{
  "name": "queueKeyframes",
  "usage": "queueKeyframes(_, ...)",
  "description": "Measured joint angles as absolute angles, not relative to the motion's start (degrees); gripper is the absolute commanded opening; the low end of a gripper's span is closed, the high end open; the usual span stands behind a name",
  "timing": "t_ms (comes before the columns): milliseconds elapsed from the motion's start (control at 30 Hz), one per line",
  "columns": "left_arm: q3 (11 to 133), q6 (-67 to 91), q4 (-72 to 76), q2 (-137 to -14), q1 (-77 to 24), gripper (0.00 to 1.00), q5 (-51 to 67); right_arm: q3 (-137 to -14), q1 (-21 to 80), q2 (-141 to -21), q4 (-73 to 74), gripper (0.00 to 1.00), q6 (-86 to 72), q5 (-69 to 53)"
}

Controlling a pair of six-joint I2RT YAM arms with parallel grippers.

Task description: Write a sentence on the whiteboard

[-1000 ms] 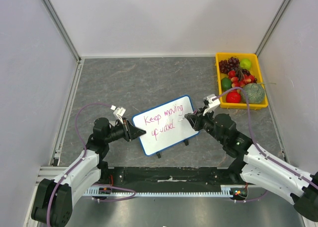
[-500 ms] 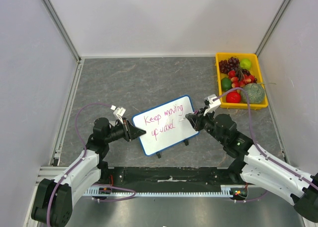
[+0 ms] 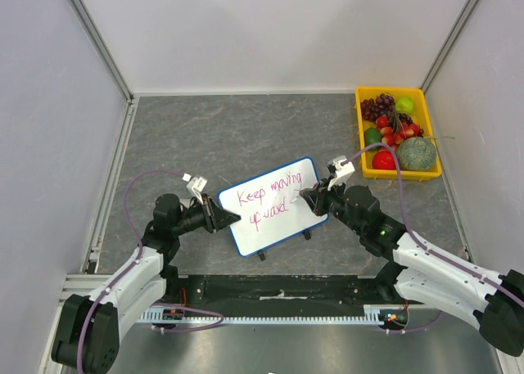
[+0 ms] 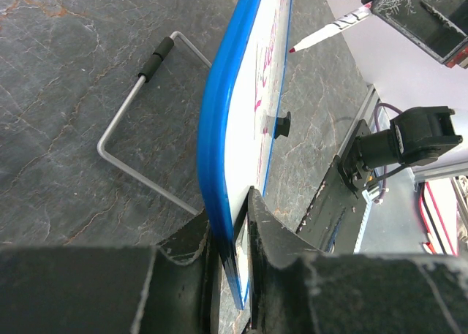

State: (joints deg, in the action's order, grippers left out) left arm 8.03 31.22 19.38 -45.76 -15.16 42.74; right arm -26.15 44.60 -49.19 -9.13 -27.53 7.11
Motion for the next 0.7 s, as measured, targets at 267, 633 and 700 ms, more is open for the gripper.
queueKeyframes(267,8.03,31.24,19.38,-45.76,-15.14,0.02,42.76,-24.40,44.60,-49.23,-9.89,0.00,-28.10,6.33)
queueKeyframes(633,8.03,31.22,19.38,-45.76,-15.14,0.02,42.76,-23.24,44.60,-49.32,-10.35,0.00,-28.51,6.39)
queueKeyframes(700,8.03,31.24,19.38,-45.76,-15.14,0.02,42.76,-23.20,44.60,-49.63,-10.76,0.00,-28.53,6.44)
